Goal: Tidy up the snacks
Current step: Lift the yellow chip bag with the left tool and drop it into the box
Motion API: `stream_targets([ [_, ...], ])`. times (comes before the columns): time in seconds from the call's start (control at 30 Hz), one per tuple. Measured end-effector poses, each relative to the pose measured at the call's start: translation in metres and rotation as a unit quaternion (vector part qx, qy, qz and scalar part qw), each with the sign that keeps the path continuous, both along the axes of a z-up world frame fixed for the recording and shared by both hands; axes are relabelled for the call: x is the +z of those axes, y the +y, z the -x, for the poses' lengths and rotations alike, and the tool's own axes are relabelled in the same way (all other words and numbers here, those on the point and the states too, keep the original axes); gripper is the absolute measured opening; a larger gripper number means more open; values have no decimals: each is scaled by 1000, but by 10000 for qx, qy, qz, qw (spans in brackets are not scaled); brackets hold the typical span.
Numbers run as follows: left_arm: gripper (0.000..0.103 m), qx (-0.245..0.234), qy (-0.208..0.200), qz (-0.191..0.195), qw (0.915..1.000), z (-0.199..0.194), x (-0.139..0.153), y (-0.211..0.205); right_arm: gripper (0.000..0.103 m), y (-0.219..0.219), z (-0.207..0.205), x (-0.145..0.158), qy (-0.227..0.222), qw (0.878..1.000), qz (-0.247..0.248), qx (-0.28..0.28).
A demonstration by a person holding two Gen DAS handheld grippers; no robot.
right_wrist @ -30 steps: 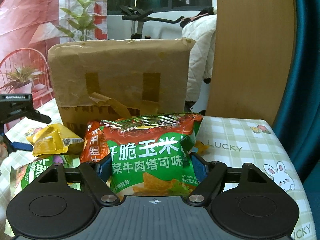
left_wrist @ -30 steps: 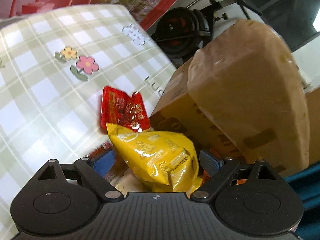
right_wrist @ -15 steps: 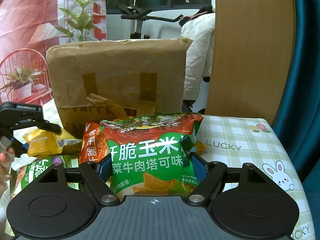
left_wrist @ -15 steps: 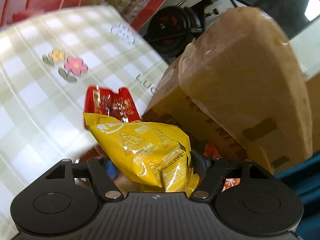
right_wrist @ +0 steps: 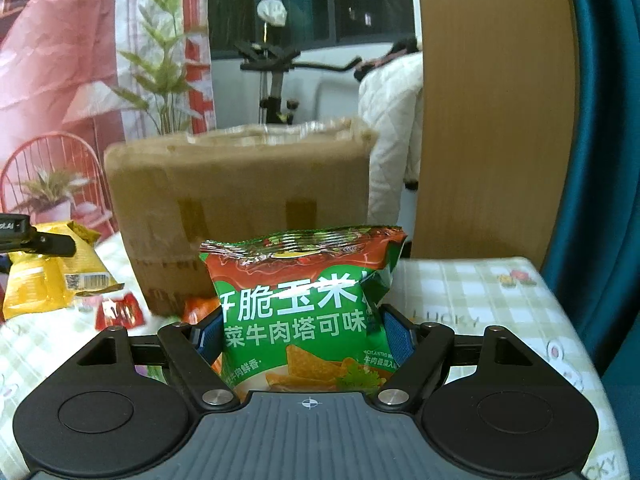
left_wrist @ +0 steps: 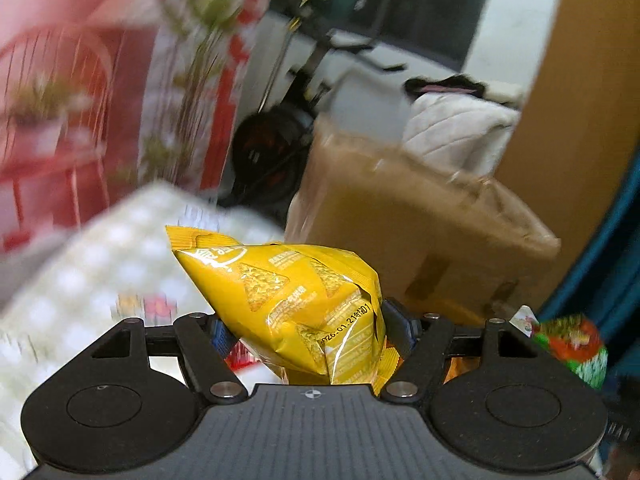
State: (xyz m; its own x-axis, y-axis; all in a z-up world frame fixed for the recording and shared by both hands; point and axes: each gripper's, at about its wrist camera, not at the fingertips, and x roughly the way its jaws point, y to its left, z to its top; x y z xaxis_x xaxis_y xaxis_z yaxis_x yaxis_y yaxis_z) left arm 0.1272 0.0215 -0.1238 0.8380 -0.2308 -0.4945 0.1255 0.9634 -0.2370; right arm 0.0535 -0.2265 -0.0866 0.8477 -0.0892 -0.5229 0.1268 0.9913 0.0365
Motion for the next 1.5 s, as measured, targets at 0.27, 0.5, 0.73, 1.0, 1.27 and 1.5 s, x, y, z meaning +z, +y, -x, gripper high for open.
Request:
stream_targets([
  [0.27, 75, -428, -1011, -573, 9923, -25, 63, -29, 74, -9, -36, 75, -796, 9964, 199, 226],
  [0.5, 75, -544, -1360, -843, 9856, -83, 96, -66, 74, -17, -111, 115, -1313, 9896, 519, 289],
  [0.73, 75, -500, -1113, -1092, 9865, -141, 91, -89, 74, -22, -182, 86, -931, 9941, 530, 192],
  [1.0, 79, -670, -844, -1267, 9861, -178, 71, -97, 80, -22, -217, 47, -465, 9984, 281, 164],
  [1.27, 88, -685, -670, -1106, 9892, -167, 67, -82, 87, -23, -198, 47, -341, 9994, -14, 89],
  [1.5, 88, -579, -665, -880, 9922, -118, 82, -52, 87, -17, -148, 63, -553, 9980, -251, 160],
])
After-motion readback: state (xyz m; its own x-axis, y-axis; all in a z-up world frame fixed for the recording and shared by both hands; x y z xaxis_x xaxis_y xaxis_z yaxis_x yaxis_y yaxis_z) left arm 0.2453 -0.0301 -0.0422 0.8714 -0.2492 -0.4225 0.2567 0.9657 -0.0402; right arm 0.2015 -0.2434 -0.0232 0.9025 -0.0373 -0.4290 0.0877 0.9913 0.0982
